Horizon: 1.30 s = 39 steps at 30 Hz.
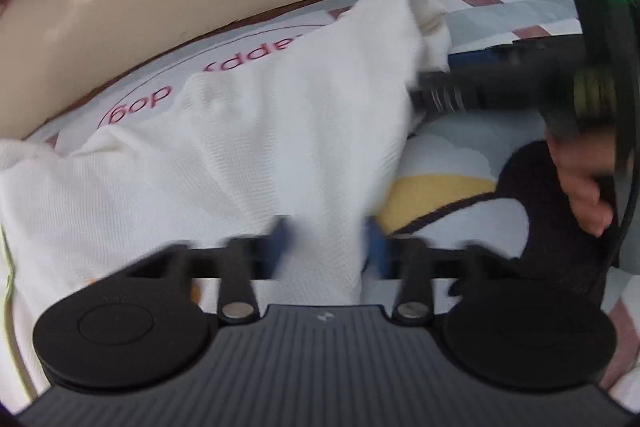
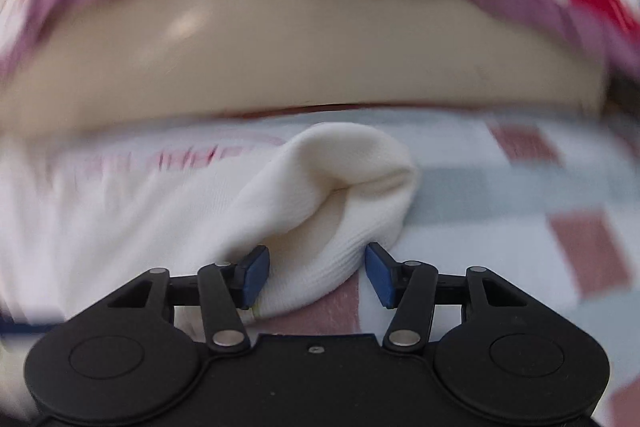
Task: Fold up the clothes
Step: 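Grasp the garment edge with the left gripper while the right gripper grasps a sleeve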
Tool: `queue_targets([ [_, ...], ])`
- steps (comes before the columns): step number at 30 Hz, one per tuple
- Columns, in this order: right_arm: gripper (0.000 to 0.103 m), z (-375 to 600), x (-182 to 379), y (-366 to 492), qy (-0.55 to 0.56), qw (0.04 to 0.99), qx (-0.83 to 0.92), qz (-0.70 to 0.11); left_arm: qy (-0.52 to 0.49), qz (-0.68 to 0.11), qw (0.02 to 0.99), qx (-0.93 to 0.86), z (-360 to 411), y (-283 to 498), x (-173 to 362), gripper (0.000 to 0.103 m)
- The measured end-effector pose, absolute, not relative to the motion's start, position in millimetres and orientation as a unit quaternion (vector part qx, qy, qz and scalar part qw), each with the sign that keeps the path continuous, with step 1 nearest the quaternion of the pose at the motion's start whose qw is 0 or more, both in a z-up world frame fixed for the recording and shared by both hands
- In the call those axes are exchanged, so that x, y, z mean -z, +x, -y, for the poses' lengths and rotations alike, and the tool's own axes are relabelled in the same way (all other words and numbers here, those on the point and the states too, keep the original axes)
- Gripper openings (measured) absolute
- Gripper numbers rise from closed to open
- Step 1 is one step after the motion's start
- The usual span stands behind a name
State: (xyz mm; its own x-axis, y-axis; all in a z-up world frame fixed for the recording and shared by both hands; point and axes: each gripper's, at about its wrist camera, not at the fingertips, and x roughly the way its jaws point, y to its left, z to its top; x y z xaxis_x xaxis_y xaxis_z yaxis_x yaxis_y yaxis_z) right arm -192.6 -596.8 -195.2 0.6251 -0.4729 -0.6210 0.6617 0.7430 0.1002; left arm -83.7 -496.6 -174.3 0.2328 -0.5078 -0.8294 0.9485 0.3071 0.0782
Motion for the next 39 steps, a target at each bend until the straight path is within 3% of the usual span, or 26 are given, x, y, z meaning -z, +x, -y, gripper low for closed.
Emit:
queue_targets([
  [1,0.002,592,196,-191,0.134,0.895,0.305,-0.298,0.303,-0.368,0.725,0.497,496,-80,171,0.009],
  [6,0.002,598,177,-214,0.11,0.89,0.325,-0.299,0.279,-0.34,0.758,0.481,480,-62,154,0.008],
  [13,0.002,647,110,-276,0.055,0.869,0.414,-0.267,0.197,-0.3,0.786,0.503,468,-49,128,0.005],
  [16,0.002,676,90,-299,0.02,0.843,0.458,-0.282,0.166,-0.294,0.787,0.516,469,-48,120,0.005],
  [19,0.003,715,96,-317,0.04,0.805,0.494,-0.326,0.172,-0.323,0.767,0.527,481,-54,126,0.011],
  [21,0.034,739,109,-325,0.069,0.775,0.517,-0.357,0.192,-0.341,0.755,0.527,489,-63,134,0.025],
  [22,0.037,749,119,-328,0.085,0.762,0.522,-0.374,0.207,-0.344,0.749,0.528,490,-69,138,0.04],
  [23,0.037,753,125,-332,0.1,0.754,0.526,-0.38,0.217,-0.343,0.745,0.529,488,-75,141,0.049],
  [25,0.038,752,131,-344,0.127,0.753,0.531,-0.368,0.236,-0.34,0.737,0.534,483,-85,148,0.05],
  [28,0.051,745,137,-368,0.183,0.767,0.523,-0.323,0.266,-0.322,0.733,0.537,475,-95,155,0.055],
  [34,0.055,746,164,-388,0.34,0.781,0.467,-0.237,0.263,-0.348,0.728,0.529,465,-97,163,0.061],
  [37,0.064,748,179,-370,0.379,0.771,0.467,-0.21,0.241,-0.375,0.728,0.521,456,-96,166,0.061],
  [39,0.079,750,185,-352,0.369,0.765,0.489,-0.2,0.202,-0.401,0.721,0.527,448,-92,166,0.066],
])
